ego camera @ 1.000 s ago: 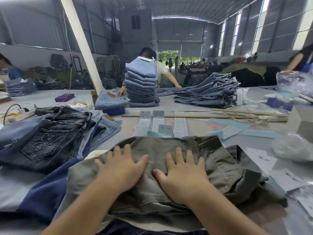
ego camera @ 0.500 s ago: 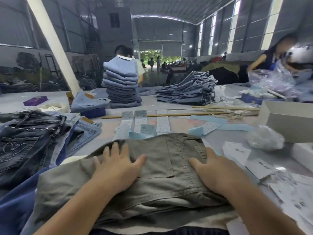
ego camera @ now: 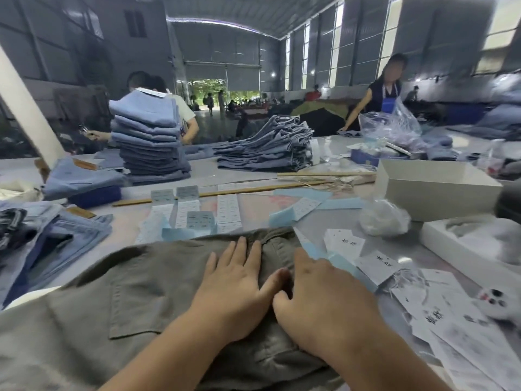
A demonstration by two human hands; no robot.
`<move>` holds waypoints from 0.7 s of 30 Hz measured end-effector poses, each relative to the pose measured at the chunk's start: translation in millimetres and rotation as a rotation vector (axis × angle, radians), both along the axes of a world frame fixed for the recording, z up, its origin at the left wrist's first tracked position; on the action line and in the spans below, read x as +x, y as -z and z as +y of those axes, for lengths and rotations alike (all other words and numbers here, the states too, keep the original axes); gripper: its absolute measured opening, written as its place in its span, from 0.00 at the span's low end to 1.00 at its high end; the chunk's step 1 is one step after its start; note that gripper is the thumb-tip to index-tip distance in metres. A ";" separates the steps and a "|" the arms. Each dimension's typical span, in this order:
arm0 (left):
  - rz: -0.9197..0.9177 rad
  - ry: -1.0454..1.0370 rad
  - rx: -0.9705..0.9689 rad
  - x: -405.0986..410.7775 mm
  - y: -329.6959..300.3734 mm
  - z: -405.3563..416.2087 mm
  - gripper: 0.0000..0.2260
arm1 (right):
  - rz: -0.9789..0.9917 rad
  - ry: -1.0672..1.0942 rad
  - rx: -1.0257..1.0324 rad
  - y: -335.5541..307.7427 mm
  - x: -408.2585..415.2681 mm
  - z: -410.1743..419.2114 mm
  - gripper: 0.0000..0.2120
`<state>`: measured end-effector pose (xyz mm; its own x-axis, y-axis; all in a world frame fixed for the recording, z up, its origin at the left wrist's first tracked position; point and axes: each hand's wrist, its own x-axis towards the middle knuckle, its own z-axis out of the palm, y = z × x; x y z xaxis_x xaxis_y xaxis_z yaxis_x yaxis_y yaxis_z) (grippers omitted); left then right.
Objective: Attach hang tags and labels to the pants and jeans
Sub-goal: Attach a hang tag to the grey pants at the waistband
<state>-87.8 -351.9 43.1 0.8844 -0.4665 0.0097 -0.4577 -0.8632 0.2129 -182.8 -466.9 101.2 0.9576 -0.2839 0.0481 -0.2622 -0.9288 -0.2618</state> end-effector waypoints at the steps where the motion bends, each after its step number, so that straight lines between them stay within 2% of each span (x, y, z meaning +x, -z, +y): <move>1: 0.013 0.006 0.011 1.4 -2.8 -0.3 0.40 | 0.014 -0.004 -0.006 -3.3 0.4 -1.0 0.13; 3: 0.063 0.013 0.022 8.0 -14.6 -0.3 0.42 | -0.025 -0.012 -0.043 -10.9 3.2 -1.6 0.14; 5: 0.134 -0.004 -0.006 16.4 -22.6 1.2 0.47 | -0.089 -0.030 -0.116 -8.3 7.0 0.5 0.22; 7: 0.145 -0.029 -0.001 18.6 -19.9 1.1 0.44 | -0.060 -0.049 -0.176 4.2 9.7 5.9 0.30; 9: 0.083 -0.043 0.026 15.5 -9.6 -2.1 0.38 | 0.061 -0.041 -0.134 22.8 10.6 9.0 0.35; 11: 0.042 -0.049 0.027 13.9 -1.8 -4.7 0.37 | 0.119 -0.019 -0.049 35.0 12.0 4.2 0.36; 14: 0.005 -0.061 -0.035 14.7 -1.9 -4.1 0.35 | 0.092 -0.008 -0.013 36.2 14.4 -6.1 0.38; 16: -0.082 -0.061 -0.073 14.8 -6.3 -3.8 0.29 | 0.005 0.039 0.025 32.5 17.6 -13.0 0.37; 19: -0.307 -0.028 -0.121 14.9 -22.4 -9.4 0.15 | -0.071 0.115 0.104 28.5 22.2 -20.2 0.31; 21: -0.221 -0.038 -0.243 16.9 -33.8 -18.2 0.12 | -0.039 0.159 0.111 30.4 23.6 -22.1 0.29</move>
